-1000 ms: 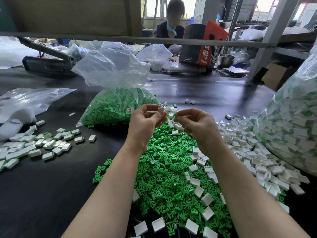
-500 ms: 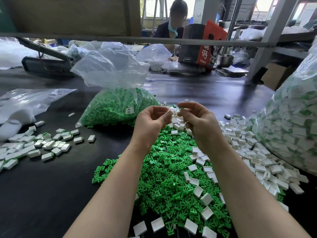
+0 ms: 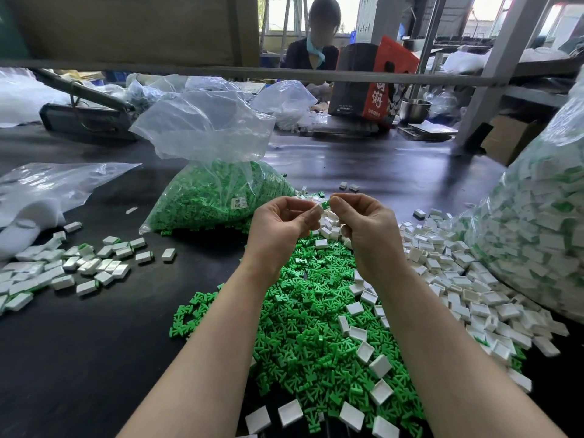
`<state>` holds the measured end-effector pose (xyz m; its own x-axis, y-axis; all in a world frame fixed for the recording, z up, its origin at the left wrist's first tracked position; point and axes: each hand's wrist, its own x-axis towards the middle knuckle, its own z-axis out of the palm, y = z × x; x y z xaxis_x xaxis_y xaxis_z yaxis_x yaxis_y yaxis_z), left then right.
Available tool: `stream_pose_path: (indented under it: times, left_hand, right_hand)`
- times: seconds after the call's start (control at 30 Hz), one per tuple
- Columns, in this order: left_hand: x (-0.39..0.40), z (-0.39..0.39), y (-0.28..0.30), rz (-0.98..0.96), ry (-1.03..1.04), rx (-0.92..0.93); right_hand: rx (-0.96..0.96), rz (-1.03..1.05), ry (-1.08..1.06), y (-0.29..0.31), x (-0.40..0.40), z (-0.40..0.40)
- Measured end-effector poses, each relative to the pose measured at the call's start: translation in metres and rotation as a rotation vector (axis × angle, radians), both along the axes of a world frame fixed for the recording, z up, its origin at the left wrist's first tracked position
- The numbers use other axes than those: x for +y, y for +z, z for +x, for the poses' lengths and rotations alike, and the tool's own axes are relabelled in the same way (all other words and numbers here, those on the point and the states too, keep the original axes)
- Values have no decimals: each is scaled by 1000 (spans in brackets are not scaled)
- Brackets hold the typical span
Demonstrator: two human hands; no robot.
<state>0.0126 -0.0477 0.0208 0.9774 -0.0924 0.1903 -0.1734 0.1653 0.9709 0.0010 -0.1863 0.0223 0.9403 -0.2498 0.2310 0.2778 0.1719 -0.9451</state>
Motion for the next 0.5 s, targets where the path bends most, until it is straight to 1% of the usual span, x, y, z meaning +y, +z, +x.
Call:
stream_pose_path:
  times: [0.17, 0.5]
  left_hand:
    - [1, 0, 0, 6, 1, 10]
    - [3, -1, 1, 7, -4, -8]
  right_hand:
    - [10, 21, -14, -1, 2, -1]
    - [-17, -27, -54, -5, 4, -1]
